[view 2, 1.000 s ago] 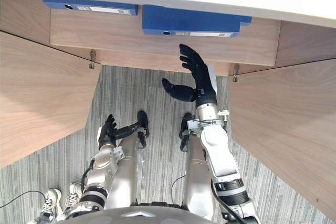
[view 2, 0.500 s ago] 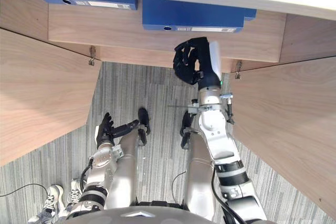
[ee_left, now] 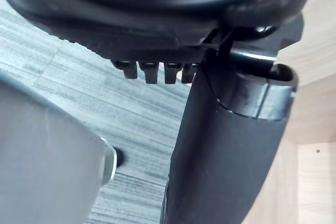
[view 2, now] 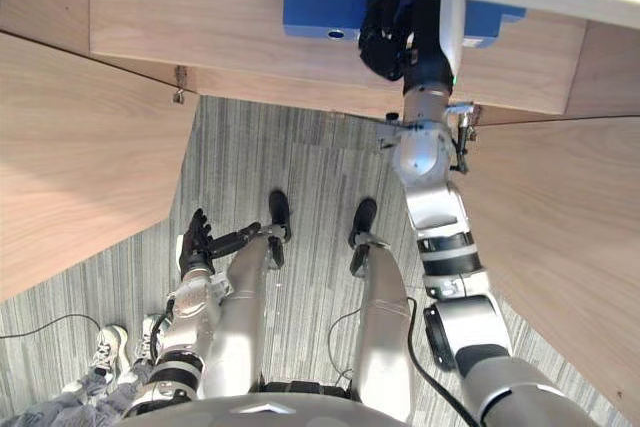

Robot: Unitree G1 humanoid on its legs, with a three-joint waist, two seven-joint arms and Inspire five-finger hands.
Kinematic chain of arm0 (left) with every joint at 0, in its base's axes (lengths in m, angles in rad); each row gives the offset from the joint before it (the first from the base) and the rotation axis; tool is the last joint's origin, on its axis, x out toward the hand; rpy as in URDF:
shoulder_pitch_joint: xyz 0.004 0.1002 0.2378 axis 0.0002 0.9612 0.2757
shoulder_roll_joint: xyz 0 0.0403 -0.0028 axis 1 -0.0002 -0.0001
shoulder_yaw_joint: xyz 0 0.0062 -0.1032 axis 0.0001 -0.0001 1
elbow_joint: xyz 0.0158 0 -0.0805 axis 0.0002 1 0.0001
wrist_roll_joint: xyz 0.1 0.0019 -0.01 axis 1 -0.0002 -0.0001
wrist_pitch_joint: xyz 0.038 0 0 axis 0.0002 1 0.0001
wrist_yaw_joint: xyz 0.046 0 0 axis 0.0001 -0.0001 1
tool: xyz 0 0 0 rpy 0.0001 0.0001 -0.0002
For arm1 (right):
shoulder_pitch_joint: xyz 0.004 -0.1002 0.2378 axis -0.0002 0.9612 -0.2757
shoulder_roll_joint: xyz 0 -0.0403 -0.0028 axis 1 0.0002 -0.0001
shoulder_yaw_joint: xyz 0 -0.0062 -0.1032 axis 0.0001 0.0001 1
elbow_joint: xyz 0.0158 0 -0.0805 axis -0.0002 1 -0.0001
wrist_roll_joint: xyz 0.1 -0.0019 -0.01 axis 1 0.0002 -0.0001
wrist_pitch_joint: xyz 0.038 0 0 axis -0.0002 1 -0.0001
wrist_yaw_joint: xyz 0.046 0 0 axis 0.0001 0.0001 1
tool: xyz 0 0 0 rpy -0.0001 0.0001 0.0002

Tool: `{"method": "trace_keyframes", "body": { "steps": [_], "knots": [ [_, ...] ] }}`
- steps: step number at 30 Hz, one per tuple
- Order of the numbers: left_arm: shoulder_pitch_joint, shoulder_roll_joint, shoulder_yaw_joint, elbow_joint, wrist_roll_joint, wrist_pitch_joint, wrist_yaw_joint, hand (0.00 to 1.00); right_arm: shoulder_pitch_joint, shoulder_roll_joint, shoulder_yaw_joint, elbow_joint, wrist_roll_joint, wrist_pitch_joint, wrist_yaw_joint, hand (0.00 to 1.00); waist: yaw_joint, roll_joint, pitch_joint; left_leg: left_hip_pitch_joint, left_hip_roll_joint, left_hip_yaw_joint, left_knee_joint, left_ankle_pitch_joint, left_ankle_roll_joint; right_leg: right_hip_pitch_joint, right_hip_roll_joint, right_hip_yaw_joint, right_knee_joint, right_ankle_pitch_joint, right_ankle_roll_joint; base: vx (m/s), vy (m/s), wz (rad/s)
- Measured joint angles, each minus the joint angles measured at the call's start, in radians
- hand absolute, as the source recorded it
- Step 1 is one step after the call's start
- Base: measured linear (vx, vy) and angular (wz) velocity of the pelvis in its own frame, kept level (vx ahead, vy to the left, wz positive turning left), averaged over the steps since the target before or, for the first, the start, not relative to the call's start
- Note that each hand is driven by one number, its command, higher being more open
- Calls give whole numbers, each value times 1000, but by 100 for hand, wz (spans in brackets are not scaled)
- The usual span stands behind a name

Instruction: Walk over to the cabinet, pick up the folder, carry it to the office cabinet, place the folder inside the office cabinet, then close the office cabinet door

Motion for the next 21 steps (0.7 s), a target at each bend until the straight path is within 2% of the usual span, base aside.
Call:
{"method": "trace_keyframes", "body": {
  "steps": [10,16,21],
  "knots": [
    [0,-3,0,-4,-4,0,5,100,-41,-3,-2,13,18,4,-28,0,1,4,2,-17,-18,-9,-1,2,1,-13,-19,-11,10,-7,1,10,-9,6],
    [-1,-10,-2,-18,-3,0,7,100,70,30,-1,-161,9,2,-68,0,-1,4,2,-20,-20,-7,-1,0,-1,-13,-23,-12,10,-9,3,0,0,0],
    [-3,-14,-2,-24,-2,0,8,100,181,54,9,-274,-23,-25,-87,0,-4,4,2,-25,-20,-5,6,-6,-6,-13,-25,-15,11,-10,4,1,-6,0]
  ]
}}
